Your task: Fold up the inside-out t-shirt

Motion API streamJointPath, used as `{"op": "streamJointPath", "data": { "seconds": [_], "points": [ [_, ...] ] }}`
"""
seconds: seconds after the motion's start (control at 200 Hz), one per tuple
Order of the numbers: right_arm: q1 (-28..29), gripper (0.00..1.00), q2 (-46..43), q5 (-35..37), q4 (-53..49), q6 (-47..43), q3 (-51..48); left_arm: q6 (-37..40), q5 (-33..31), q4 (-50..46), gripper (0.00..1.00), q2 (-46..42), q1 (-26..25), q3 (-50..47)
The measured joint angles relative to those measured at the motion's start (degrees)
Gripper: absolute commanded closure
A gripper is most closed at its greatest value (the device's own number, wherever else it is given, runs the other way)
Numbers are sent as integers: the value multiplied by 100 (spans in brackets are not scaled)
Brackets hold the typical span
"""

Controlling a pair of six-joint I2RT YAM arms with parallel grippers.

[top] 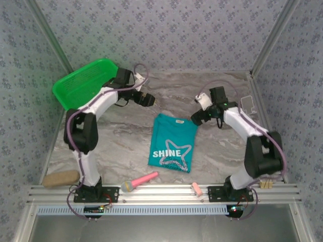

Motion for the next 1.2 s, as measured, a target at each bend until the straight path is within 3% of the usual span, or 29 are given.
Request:
{"op": "streamJointPath", "data": {
  "seconds": [0.075, 0.18, 0.34, 0.42, 0.52, 0.78, 0.935, 1.044, 1.199],
  "points": [
    [24, 0, -651, 726, 387, 623, -153, -612, -109, 330, 0, -560, -90, -520],
    [-74, 0, -1307, 1414, 442, 2168, -267, -1246, -404, 586, 0, -1161, -315, -1165],
    [-616, 7, -1386, 343, 372, 3206, -647, -2107, -643, 507, 3, -1515, -603, -1528],
    [-466, 15, -1051, -118, 201, 3265, -787, -2483, -590, 254, 19, -1045, -557, -1137],
    [-341, 21, -520, -728, 26, 3335, -807, -2682, -678, 219, 22, -243, -612, -688],
    [-247, 27, 470, -1556, -7, 3530, -804, -2625, -881, -310, 22, 667, -1274, -455],
    [-251, 37, 1036, -1904, 129, 3613, -739, -2529, -1088, -387, 26, 986, -1241, -37],
    [-251, 50, 1316, -2087, 275, 3670, -682, -2459, -1132, -396, 31, 1200, -1202, 284],
    [-251, 55, 1484, -2308, 450, 3672, -627, -2356, -1126, -461, 34, 1467, -1213, 586]
  ]
}}
